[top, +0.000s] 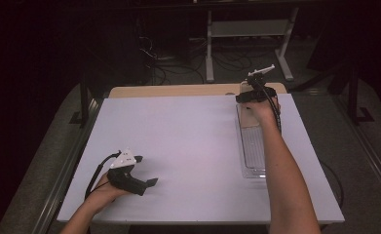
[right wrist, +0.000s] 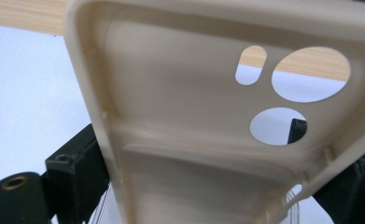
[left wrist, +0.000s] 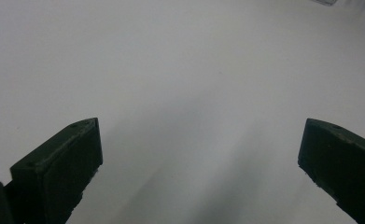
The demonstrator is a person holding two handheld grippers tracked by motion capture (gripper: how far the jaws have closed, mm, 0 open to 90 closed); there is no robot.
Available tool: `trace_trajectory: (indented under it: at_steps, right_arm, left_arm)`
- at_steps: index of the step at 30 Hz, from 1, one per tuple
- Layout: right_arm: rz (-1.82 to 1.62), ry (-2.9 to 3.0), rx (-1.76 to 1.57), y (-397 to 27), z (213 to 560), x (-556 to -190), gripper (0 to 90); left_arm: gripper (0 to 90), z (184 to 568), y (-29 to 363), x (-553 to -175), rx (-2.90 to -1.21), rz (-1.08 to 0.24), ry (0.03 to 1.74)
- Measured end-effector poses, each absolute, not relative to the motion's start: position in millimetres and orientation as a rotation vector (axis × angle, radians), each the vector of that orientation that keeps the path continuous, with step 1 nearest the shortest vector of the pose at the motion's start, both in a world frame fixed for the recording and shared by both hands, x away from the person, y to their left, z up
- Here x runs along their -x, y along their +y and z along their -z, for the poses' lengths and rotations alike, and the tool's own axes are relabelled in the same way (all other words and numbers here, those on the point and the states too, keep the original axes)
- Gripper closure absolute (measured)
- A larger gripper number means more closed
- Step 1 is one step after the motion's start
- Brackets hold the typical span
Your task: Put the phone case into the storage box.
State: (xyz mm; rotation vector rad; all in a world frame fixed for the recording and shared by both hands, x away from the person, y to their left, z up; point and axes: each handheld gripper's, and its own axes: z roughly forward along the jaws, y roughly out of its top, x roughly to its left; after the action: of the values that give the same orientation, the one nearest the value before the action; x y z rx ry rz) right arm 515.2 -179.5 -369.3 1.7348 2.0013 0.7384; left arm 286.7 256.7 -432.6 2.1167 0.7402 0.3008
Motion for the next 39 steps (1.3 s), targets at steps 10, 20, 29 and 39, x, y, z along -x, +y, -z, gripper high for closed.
trace_trajectory:
  at_steps: [10, 20, 29, 39]
  right_arm:
    - [-0.745, 2.006, -1.752, -177, 377, -524, 8.5]
    - [-0.776, 2.013, -1.79, -181, 383, -527, 7.0]
    - [-0.817, 2.005, -1.772, -183, 379, -525, 3.3]
    - [-0.908, 2.008, -1.733, -192, 361, -510, 1.9]
  left_arm:
    - [0.0, 434, 256, -287, -2.128, -0.294, 0.73]
    - [0.0, 434, 254, -287, -2.136, -0.286, 0.728]
    - [0.0, 434, 255, -287, -2.136, -0.286, 0.728]
    - [0.0, 434, 256, -288, -2.14, -0.293, 0.724]
